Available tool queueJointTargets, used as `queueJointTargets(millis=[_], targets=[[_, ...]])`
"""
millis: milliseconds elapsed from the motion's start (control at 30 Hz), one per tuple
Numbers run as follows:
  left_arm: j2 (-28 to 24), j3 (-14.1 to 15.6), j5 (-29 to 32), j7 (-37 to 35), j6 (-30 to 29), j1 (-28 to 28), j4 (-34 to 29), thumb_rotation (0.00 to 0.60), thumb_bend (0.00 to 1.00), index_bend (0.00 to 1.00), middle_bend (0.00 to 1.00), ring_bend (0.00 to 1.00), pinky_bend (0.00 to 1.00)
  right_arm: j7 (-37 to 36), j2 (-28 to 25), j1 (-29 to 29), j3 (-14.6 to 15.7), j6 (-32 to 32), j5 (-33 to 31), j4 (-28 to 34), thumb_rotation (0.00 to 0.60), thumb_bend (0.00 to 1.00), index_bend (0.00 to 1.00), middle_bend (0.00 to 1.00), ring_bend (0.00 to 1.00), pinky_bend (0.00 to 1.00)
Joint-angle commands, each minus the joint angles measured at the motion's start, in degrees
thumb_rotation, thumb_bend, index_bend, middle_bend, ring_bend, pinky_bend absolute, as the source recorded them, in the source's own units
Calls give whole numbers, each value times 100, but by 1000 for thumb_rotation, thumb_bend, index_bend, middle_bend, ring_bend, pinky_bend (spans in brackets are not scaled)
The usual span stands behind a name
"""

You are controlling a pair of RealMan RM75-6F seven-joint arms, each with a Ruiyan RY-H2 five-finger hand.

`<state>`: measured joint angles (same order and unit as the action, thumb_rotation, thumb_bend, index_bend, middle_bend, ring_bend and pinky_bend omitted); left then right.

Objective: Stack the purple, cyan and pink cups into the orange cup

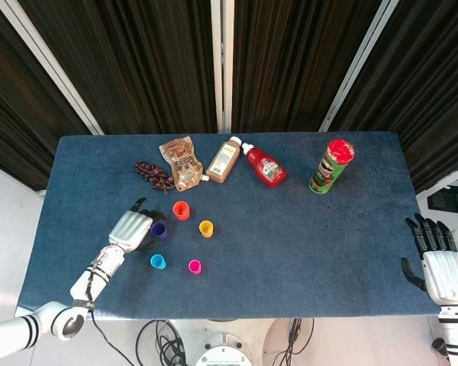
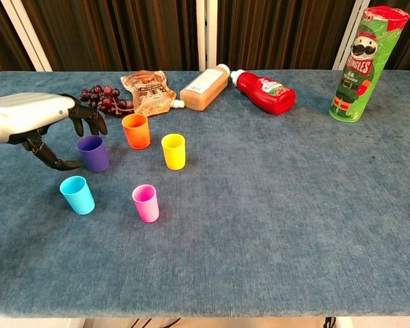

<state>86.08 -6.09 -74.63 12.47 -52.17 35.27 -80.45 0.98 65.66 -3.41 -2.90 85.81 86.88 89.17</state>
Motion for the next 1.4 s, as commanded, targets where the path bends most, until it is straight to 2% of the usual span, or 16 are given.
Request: queueJointTargets(millis=[33, 300, 700, 833, 1000, 1200, 1400], targets=[[31, 2, 21, -15, -6, 21, 37, 600, 285, 306, 313, 361, 47, -12, -9, 0, -6, -6, -10, -4, 600, 367, 0, 0, 0, 0], [64, -6, 25, -34, -102, 54, 86, 600, 293, 348, 370, 409, 53, -39, 10, -30, -26, -91, -75, -50, 600, 367, 0, 0, 0, 0], [115, 31, 31, -101, -101, 121, 136, 600, 300, 404, 423, 430, 56, -62, 3, -16, -19, -84, -74, -72, 600, 367, 0, 0, 0, 0], [151, 26, 57, -76, -156, 117, 193, 600, 300, 434, 469, 439, 76, -70, 14, -8, -8, -79, -63, -90, 600, 367, 0, 0, 0, 0], [163, 21, 103, -94, -163, 120, 205, 600, 300, 450, 478, 454, 94, -86, 11, 11, -8, -55, -68, -104, 600, 367, 0, 0, 0, 0], [0, -32, 79, -98, -249, 133, -25, 600, 300, 454, 481, 488, 108, -83, 8, 19, -21, -39, -78, -103, 600, 367, 0, 0, 0, 0], [-323, -242, 132, -96, -395, 174, -472, 600, 300, 460, 481, 498, 110, -28, 12, -2, -19, -59, -53, -69, 600, 366, 0, 0, 0, 0]])
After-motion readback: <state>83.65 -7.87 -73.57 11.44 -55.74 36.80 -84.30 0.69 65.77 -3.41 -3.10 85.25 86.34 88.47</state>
